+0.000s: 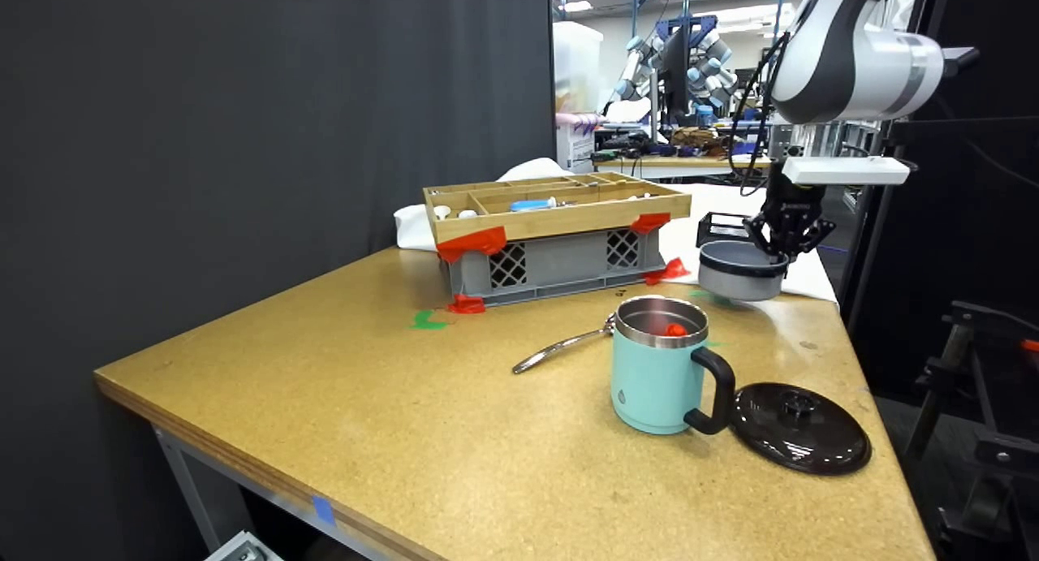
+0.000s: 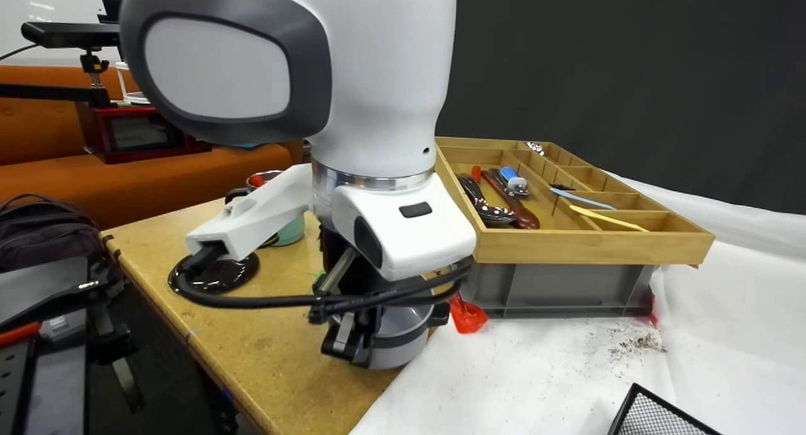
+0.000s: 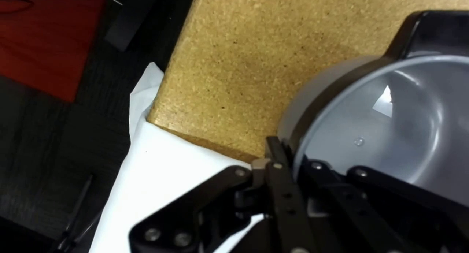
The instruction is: Move the pot and move it slightly to the right on the table
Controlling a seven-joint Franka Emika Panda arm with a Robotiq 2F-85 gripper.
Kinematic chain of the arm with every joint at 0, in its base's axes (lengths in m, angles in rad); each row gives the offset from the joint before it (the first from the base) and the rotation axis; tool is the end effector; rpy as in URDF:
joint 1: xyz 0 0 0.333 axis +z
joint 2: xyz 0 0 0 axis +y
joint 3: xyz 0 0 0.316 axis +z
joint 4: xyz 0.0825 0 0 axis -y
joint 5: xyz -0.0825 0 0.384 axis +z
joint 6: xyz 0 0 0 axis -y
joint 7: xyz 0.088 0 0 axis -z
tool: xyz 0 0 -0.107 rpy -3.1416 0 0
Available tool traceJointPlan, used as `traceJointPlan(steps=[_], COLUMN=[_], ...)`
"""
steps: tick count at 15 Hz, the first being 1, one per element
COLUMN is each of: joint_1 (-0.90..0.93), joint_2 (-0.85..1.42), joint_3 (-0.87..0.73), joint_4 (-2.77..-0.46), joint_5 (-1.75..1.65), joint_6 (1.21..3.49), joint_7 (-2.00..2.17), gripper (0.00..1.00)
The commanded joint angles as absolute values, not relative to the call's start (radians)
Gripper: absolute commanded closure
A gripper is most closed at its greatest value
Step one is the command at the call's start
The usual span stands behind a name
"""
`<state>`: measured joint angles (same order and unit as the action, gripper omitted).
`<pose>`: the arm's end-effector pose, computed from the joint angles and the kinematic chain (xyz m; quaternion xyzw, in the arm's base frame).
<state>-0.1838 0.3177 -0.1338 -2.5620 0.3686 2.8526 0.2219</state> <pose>0.4090 -0.1599 0.1497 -0.9026 0.4293 0.0070 0.0299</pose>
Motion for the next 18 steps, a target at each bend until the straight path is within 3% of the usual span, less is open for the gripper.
traceJointPlan(steps=[1,5,6,16,18], joint_1=[-0.172,-0.174,-0.18,-0.174,-0.169], joint_2=[0.379,0.45,0.453,0.41,0.385], joint_3=[-0.112,-0.074,-0.064,-0.064,-0.065], joint_4=[-2.537,-2.499,-2.49,-2.518,-2.526], joint_5=[0.389,0.395,0.399,0.404,0.401], joint_6=[2.926,2.97,2.969,2.942,2.931], joint_7=[0.267,0.299,0.301,0.324,0.325], gripper=[0.99,0.99,0.76,0.07,0.0])
